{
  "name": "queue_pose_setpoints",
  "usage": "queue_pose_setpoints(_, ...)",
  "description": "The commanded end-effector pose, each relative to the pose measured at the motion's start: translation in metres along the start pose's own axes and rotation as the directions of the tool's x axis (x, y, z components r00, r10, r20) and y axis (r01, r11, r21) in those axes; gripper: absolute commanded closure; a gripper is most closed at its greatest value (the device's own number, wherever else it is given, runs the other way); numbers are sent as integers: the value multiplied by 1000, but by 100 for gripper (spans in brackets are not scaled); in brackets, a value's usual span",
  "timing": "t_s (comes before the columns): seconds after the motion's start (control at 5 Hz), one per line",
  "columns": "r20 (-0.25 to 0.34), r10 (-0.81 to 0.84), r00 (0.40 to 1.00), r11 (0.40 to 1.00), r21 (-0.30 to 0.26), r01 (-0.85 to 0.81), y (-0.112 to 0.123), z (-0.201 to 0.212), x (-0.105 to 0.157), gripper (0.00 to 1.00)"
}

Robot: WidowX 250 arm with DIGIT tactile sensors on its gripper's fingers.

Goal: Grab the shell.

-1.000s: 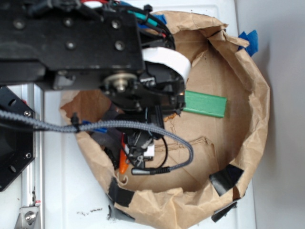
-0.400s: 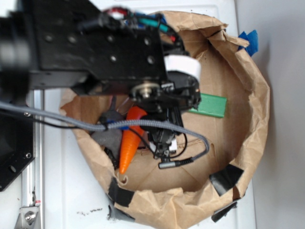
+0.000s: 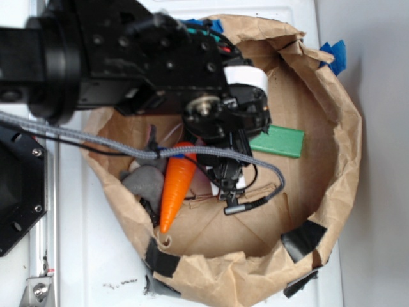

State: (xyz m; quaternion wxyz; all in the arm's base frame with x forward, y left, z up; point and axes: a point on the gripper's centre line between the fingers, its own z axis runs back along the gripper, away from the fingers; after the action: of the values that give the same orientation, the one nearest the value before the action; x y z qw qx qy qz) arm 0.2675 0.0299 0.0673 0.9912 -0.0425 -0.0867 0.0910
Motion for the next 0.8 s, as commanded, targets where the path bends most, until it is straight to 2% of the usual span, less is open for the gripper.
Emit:
queue_pose_setpoints(0.0, 22, 53, 998, 998, 31, -54, 8, 8, 4, 0)
queue_pose_setpoints(0.4, -6, 124, 992, 990, 70, -123, 3, -9, 1, 0)
queue_pose_setpoints(0.6, -45, 133, 990, 987, 102, -128, 3, -26, 10, 0)
